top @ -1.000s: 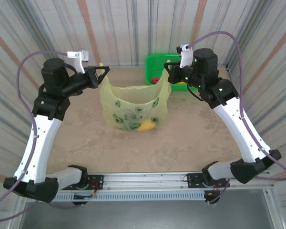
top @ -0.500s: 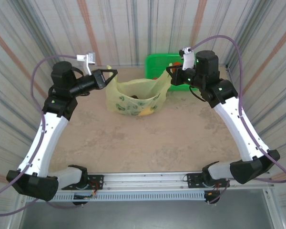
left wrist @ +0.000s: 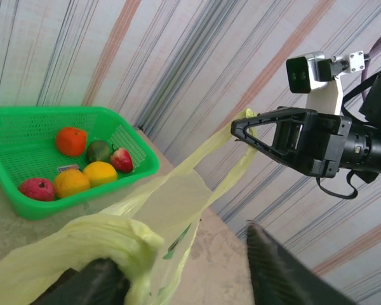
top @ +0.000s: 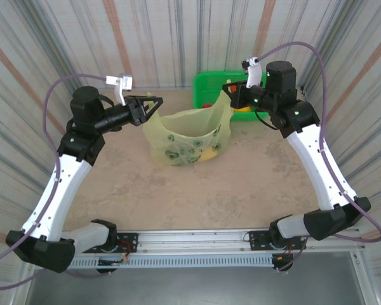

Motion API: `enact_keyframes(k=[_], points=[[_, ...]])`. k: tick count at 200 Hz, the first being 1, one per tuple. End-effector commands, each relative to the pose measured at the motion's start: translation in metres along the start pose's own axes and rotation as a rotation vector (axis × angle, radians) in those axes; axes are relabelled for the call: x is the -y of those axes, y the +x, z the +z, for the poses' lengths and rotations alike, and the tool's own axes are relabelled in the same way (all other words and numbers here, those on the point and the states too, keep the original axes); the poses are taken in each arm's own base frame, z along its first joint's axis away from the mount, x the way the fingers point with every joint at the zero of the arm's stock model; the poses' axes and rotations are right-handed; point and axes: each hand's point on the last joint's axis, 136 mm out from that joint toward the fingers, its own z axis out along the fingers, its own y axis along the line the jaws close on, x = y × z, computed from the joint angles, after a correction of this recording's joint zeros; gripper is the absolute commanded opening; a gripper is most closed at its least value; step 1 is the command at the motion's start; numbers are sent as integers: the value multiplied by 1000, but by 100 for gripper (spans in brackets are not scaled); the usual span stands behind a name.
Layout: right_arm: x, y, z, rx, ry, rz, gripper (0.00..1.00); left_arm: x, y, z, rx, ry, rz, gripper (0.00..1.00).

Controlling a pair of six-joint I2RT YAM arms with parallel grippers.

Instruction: Place the fake fruits into the plastic bag and tie a complex knot

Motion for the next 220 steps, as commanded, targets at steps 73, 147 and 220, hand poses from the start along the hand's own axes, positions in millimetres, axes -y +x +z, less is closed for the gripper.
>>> enact_keyframes(k=[73,147,220], points=[[-7,-4,-6,-5,-48,20,0,-29,53,-15,-38,-139,184,72],[-3,-5,-6,-2,-46,14,0,-18,59,-17,122,-125,555,79],[-5,-12,-2,0,-68,22,0,5,102,-33,82,11,700,81]])
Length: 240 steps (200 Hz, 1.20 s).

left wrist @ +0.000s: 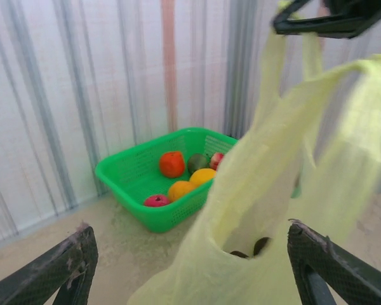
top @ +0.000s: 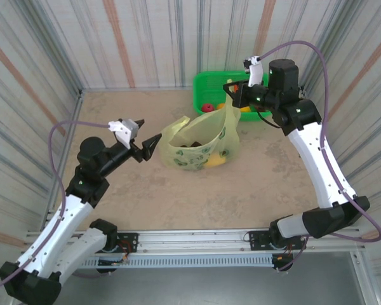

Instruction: Place the fake fruits into the plastic bag and tie a complex knot

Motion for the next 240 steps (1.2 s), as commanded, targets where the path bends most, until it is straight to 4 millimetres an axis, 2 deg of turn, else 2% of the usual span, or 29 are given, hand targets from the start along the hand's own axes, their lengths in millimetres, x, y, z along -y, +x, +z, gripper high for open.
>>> enact_keyframes(k=[1,12,32,63,92,120,157,180,193,222,240], points=[[-8,-14,-4,27,-33,3,0,38,-4,-5,24,193,117,81],[-9,-14,-3,25,-38,3,0,49,-3,-7,24,258,122,81],[-9,-13,0,17,-51,9,0,54,-5,0,25,303,129,83],[-16,-11,4,1,-102,12,0,55,-14,26,-3,384,107,83],[-21,-14,3,2,-121,17,0,49,-16,49,-33,459,15,86],[-24,-19,1,11,-131,14,0,52,-6,65,-91,540,-56,84],[-25,-21,2,10,-140,14,0,47,15,76,-135,529,-81,80],[-25,-19,4,3,-144,18,0,38,29,85,-168,463,-67,69],[-25,-18,4,2,-141,19,0,29,33,89,-166,412,-58,60],[-19,-17,4,6,-111,17,0,19,29,93,-114,343,-49,34],[-14,-17,3,17,-82,16,0,19,23,94,-77,329,-30,21]])
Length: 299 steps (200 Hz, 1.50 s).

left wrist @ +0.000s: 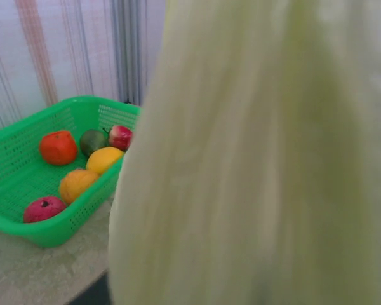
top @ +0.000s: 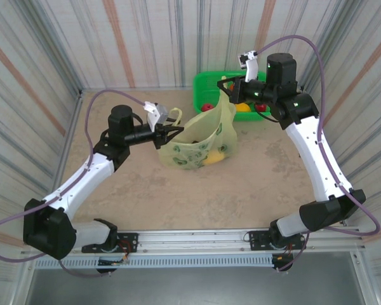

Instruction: Place the fake fruits into the plastic bag and tie a complex knot

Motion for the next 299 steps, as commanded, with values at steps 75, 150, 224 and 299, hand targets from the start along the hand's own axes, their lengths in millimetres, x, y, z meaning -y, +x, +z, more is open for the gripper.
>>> enact_keyframes(k=[75,150,224,299], points=[[-4,-31,-43,154,248,-80,60,-13,-20,-6,75,-165,154,0],[-65,-19,-17,44,148,-198,63,-13,-15,-2,60,-154,121,0],[-107,16,77,-82,-11,-81,61,-10,-12,1,53,-154,106,0],[-117,33,94,-130,-38,-55,56,-9,-9,2,45,-150,99,0]])
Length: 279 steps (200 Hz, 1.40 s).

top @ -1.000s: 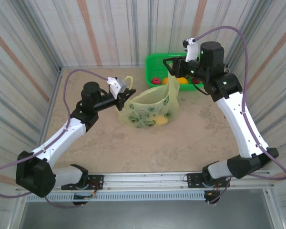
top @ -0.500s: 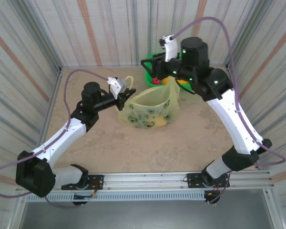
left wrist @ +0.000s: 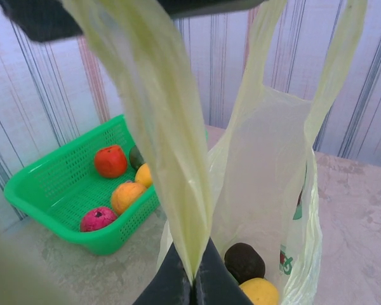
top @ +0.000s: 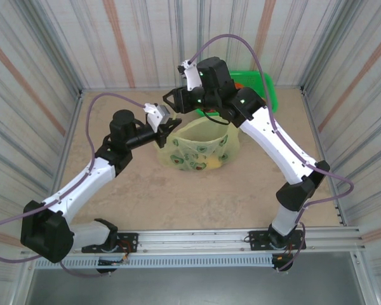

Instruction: Place the fake fruits into the plastic bag and tie a complex knot

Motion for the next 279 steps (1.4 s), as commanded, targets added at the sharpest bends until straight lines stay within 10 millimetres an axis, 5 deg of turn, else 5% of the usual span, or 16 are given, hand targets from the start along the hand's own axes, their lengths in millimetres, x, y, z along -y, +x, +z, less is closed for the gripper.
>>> enact_keyframes(k=[1,51,138,155,173,196,213,250,279], points=[[-16,-10,-9,27,-44,9,56,2,-1,0,5,-2,0,0],[-20,-1,-7,-2,-45,12,51,0,-1,0,0,-13,-4,0],[-15,-12,-15,49,-46,56,1,2,-1,1,0,-5,-9,0],[-14,-19,-18,65,-81,65,0,5,-2,0,0,2,-12,0],[-13,-28,-24,84,-131,61,0,5,-4,-4,4,-11,-24,13],[-15,-37,-30,100,-215,4,0,4,-9,-13,12,-43,-32,46],[-17,-39,-34,102,-280,-58,0,4,-17,-22,29,-64,-32,61],[-30,-31,-46,125,-466,-272,0,-11,-39,-46,111,-102,-78,66],[-45,-13,-60,157,-612,-485,0,-17,-46,-44,140,-75,-77,63]])
